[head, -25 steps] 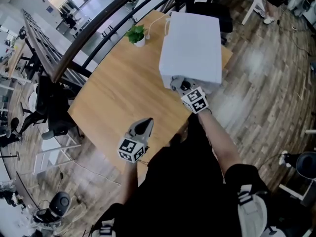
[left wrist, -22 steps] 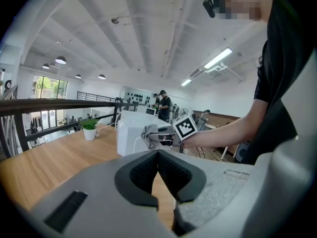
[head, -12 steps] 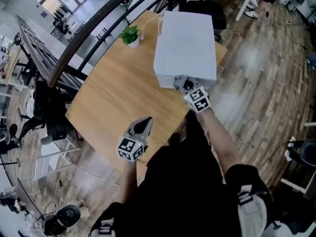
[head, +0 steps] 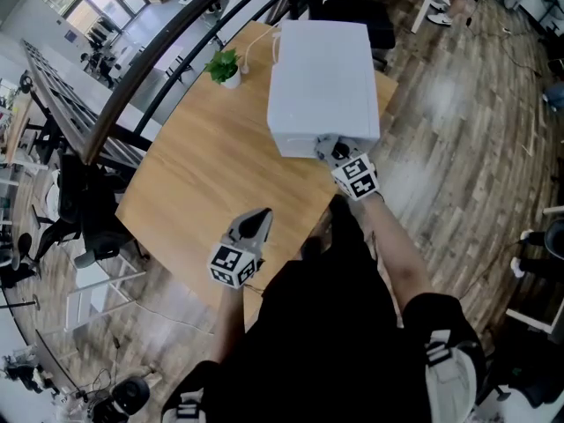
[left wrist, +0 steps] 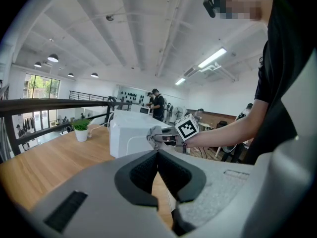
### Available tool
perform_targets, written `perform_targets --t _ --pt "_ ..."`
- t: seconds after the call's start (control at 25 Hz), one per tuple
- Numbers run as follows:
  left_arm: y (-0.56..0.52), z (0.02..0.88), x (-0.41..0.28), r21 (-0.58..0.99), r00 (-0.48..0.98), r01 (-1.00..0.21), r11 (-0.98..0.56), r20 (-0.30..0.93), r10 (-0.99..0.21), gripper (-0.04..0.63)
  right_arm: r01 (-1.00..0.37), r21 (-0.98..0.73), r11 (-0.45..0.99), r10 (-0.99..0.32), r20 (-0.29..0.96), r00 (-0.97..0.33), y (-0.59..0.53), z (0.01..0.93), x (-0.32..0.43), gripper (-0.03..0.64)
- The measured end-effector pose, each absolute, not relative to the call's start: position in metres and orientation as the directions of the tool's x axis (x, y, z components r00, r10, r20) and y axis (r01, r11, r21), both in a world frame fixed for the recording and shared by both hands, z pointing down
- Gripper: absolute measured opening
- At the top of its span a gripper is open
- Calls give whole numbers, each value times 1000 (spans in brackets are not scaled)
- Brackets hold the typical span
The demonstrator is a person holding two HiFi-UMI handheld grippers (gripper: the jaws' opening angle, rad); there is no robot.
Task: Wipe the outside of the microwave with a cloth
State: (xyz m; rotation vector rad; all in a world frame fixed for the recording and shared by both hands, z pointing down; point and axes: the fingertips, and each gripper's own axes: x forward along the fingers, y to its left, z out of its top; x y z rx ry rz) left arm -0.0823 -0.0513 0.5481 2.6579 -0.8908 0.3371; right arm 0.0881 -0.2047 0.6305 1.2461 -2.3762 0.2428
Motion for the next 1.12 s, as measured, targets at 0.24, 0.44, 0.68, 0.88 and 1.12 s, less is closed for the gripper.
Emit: perform_targets --t 0.24,0.44,0.68,0.88,1.12 --pt "-52 550 -76 223 790 -600 -769 316 -525 0 -840 52 540 -754 473 -455 -199 633 115 17" --pt "-52 549 -68 224 801 -585 -780 311 -512 0 -857 66 510 -770 479 -422 -193 632 138 17" --pt "-50 548 -62 227 807 -577 -785 305 -505 0 -877 72 474 -783 490 -383 -185 634 165 17" --pt "-49 548 -63 224 809 -573 -788 305 -502 0 -892 80 445 -795 494 -352 -181 635 182 17" --pt "-45 546 -59 225 815 -564 -795 307 -492 0 -903 85 421 -799 505 -325 -174 635 198 17"
